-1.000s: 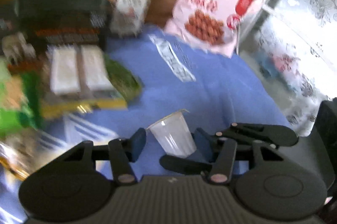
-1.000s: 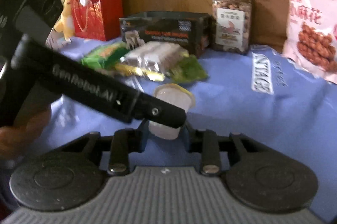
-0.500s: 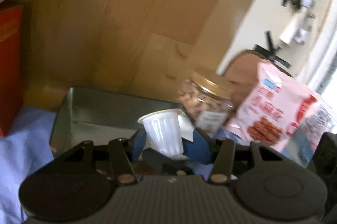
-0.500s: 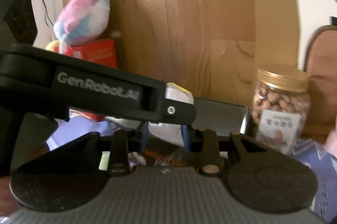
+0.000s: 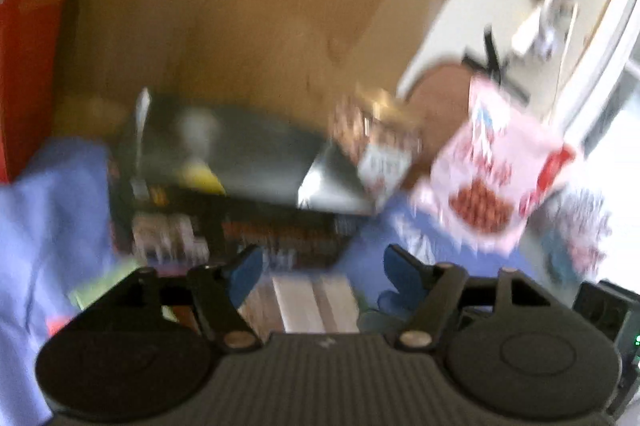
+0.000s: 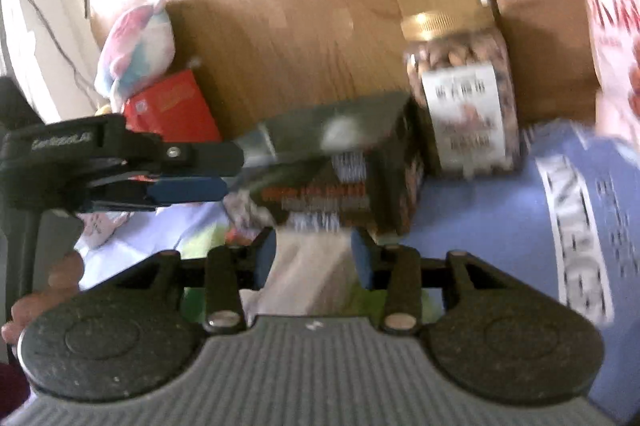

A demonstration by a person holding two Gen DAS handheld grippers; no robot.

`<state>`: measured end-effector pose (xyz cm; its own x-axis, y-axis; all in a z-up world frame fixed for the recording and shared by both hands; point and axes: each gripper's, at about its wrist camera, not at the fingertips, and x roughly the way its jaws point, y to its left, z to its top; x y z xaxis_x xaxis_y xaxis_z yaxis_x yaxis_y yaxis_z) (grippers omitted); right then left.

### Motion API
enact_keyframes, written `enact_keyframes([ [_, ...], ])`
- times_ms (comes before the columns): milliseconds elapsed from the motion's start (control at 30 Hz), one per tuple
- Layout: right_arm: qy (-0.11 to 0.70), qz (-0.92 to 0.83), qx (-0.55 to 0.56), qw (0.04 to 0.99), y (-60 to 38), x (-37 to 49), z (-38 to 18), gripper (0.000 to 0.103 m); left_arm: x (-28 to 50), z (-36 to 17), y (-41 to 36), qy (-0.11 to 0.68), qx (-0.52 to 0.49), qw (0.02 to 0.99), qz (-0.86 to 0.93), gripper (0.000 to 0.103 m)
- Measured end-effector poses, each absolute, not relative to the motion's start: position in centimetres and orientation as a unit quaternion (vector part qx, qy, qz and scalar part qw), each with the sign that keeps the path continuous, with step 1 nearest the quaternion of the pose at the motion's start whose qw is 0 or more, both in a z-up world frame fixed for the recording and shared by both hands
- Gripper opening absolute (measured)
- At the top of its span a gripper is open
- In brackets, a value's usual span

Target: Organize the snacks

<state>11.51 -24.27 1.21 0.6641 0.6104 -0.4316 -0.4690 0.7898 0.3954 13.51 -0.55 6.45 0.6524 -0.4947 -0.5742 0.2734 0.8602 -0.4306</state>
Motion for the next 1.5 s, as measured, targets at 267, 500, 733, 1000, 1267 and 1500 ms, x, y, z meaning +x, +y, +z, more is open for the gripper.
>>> enact_keyframes([
  [267,0.295,0.330,-0.032,0.896,-19.7,7.6,0.0,0.063,12.4,3.5,-4.1,0.421,-0.100,0.878,-0.206,0.067],
  [500,0.253,0.305,-0.046,0.917,-20.3,4.6,0.7,0.039,10.1,4.7,-3.1,0.391,-0.121,0.891,-0.193,0.061],
  [733,0.161,0.290,-0.054,0.942,-19.7,4.2,4.4,0.039,10.0,9.6,-2.1,0.313,-0.127,0.920,-0.198,0.061],
  [1000,0.167,0.297,-0.019,0.940,-17.3,12.5,6.2,0.039,17.3,10.3,0.5,0.306,-0.162,0.923,-0.165,0.062],
  [1267,0.174,0.259,0.046,0.949,-19.8,14.9,5.8,0.041,16.9,9.4,4.3,0.284,-0.194,0.928,-0.144,0.065],
  [1500,0.257,0.296,0.116,0.912,-22.5,12.1,2.5,0.041,11.6,7.0,9.5,0.295,-0.236,0.918,-0.119,0.070],
])
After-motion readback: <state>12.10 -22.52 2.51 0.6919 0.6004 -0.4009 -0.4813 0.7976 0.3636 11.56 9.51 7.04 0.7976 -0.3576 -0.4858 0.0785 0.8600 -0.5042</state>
